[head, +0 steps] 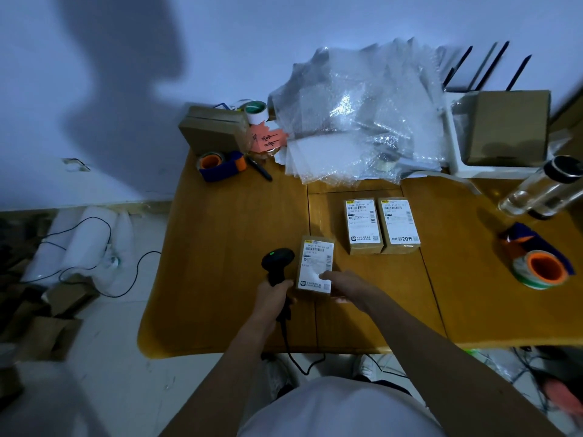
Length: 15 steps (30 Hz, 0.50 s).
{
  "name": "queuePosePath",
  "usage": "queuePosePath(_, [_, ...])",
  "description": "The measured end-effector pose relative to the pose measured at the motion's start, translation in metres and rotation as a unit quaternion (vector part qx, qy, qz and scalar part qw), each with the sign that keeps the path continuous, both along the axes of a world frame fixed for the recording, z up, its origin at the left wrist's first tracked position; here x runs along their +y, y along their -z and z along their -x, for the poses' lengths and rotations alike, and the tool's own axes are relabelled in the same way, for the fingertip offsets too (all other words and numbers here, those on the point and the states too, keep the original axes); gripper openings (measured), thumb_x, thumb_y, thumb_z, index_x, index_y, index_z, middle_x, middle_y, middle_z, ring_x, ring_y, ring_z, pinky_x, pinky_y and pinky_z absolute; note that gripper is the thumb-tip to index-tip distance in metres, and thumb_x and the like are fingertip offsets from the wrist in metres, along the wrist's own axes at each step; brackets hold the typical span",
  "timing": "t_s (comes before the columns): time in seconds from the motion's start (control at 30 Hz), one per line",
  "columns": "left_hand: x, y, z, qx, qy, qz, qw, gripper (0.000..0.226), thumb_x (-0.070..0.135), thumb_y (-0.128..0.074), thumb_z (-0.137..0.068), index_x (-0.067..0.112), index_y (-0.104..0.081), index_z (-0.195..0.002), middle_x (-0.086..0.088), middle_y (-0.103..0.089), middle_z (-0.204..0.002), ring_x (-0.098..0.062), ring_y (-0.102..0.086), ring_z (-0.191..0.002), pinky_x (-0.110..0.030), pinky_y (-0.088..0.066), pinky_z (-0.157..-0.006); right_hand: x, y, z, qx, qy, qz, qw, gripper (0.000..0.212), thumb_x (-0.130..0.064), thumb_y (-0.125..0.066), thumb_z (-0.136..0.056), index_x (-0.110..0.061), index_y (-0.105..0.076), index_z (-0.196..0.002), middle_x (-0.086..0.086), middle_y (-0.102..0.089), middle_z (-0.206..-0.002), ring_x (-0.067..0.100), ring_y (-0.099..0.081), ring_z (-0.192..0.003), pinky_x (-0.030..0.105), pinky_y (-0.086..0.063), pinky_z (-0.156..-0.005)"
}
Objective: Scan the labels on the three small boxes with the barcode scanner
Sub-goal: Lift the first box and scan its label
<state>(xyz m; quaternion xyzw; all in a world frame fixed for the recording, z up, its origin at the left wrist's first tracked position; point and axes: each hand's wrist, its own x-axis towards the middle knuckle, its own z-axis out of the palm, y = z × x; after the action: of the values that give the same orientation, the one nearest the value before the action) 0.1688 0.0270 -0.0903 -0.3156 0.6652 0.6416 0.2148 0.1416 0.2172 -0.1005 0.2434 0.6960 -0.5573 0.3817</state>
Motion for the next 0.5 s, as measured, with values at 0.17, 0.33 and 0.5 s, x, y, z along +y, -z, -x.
queuePosePath(0.17, [-0.002, 0.002, -0.001, -0.015, -0.009, 0.002, 1.0, 0.01, 0.018, -0.065, -0.096, 0.018, -0.059, -0.104, -0.01, -0.067, -0.078, -0.02, -0.063, -0.066, -0.034, -0.051, -0.064, -0.008, -0.003, 0.0, 0.015, 0.019, -0.009, 1.0, 0.03, -0.03, -0.059, -0.097, -0.016, -0.058, -0.123, 0.002, -0.068, -0.1, 0.02, -0.062, -0.092, 0.032, -0.049, -0.077])
queuePosePath(0.33, [-0.002, -0.001, 0.001, -0.02, -0.02, -0.001, 1.0, 0.013, 0.019, -0.066, -0.095, 0.018, -0.058, -0.105, -0.011, -0.068, -0.083, -0.02, -0.063, -0.067, -0.033, -0.052, -0.064, -0.006, 0.003, -0.001, 0.015, 0.046, 0.009, 0.999, 0.041, -0.038, -0.065, -0.094, -0.011, -0.061, -0.125, 0.007, -0.07, -0.108, 0.017, -0.063, -0.09, 0.031, -0.05, -0.075])
queuePosePath(0.5, [-0.002, -0.008, 0.005, 0.003, -0.004, 0.002, 1.0, 0.026, 0.024, -0.068, -0.093, 0.015, -0.061, -0.116, -0.013, -0.07, -0.088, -0.02, -0.066, -0.067, -0.031, -0.053, -0.059, 0.003, 0.003, 0.001, 0.031, 0.057, 0.035, 0.997, 0.041, -0.048, -0.072, -0.087, -0.014, -0.069, -0.11, 0.005, -0.071, -0.1, 0.019, -0.064, -0.09, 0.033, -0.051, -0.079])
